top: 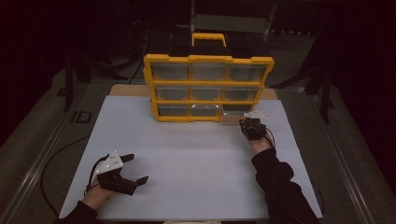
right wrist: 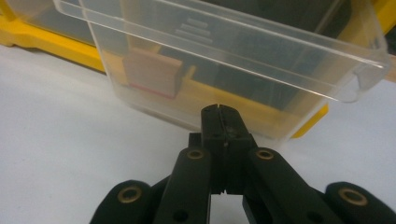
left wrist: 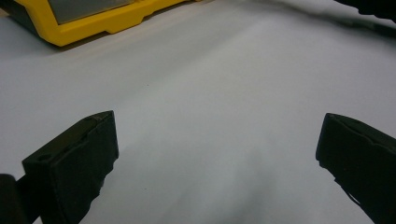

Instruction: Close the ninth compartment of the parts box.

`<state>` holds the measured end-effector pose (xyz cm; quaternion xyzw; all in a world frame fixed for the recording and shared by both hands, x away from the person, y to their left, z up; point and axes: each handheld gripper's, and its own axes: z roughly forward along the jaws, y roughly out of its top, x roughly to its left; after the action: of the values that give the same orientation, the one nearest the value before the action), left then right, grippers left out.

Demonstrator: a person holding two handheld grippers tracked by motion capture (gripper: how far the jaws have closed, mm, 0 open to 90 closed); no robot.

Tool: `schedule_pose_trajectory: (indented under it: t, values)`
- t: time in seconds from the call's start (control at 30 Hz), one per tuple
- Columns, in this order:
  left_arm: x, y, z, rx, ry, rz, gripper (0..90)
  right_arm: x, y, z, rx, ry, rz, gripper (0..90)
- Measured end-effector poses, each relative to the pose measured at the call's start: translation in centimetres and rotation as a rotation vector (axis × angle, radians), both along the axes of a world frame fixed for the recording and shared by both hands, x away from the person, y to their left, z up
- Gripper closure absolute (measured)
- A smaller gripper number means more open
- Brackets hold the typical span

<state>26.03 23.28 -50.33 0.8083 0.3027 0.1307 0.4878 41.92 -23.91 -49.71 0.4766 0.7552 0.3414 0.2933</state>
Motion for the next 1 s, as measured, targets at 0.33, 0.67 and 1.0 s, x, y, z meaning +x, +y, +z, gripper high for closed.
schedule_pose_trajectory:
  t: [0.33,0.67,1.0]
  values:
    - [0.0,0.0,0.0,-0.002,0.001,0.000,0.0,1.0,0.1,0.1,-0.003,-0.003,-0.012,90.0]
    - [0.0,0.0,0.0,-0.002,0.002,0.001,0.0,2.0,0.1,0.2,-0.007,-0.007,-0.029,90.0]
    - [0.0,0.0,-0.1,-0.001,0.003,0.001,0.0,2.8,0.1,0.2,-0.015,-0.004,-0.038,90.0]
